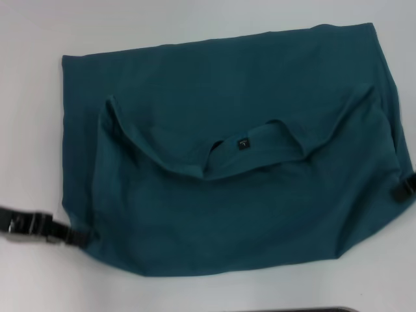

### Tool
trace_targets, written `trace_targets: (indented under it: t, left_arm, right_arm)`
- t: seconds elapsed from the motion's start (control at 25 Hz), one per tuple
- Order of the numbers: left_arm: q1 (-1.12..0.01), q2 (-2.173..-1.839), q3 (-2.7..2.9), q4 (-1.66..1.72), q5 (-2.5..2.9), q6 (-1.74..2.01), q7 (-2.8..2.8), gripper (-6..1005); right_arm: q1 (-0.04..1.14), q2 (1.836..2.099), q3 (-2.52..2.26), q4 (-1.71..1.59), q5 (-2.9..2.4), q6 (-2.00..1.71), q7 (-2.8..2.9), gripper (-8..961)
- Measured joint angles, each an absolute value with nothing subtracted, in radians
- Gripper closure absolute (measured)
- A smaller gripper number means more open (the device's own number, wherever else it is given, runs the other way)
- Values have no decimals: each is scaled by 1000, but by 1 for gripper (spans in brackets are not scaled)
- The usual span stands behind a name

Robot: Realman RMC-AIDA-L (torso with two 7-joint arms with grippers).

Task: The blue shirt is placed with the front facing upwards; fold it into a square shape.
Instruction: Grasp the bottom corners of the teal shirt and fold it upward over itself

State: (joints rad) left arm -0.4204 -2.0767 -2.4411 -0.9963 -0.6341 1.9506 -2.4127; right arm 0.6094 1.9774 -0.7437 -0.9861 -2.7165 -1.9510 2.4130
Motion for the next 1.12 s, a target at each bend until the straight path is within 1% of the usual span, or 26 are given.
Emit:
trace_targets:
  t: [0.24,0.32,0.48,0.72,0.96,1.04,1.12]
  left_arm:
    - [-494,-2041,-2529,-993,-728,1957,-2427,971]
    - [-529,-2037,-2556,-994,-729,1950,-2437,971]
    - [-574,-2036,-2595,-999,-731,1905,-2459,972]
    - [-609,-2044,-2593,-994,-730,1753,-2492,972]
    - [-646,-2052,-2585,-989,-726,1584,-2517,971]
    - [-663,-2057,-2567,-983,-723,1529,-2527,971]
    - [-672,-2059,-2531,-978,-722,1472,-2546,971]
  right_arm:
    - [648,1942,-686,-992,-2619,-1909,2408,934]
    - [663,1935,-662,-989,-2617,-1891,2405,934]
    - [674,1927,-639,-991,-2616,-1840,2412,934]
    - [681,1928,-579,-995,-2607,-1774,2418,934]
    - [674,1910,-528,-1006,-2562,-1705,2441,934]
    - [672,1912,-518,-1023,-2541,-1672,2453,934]
    - [670,1919,-515,-1042,-2524,-1634,2462,933]
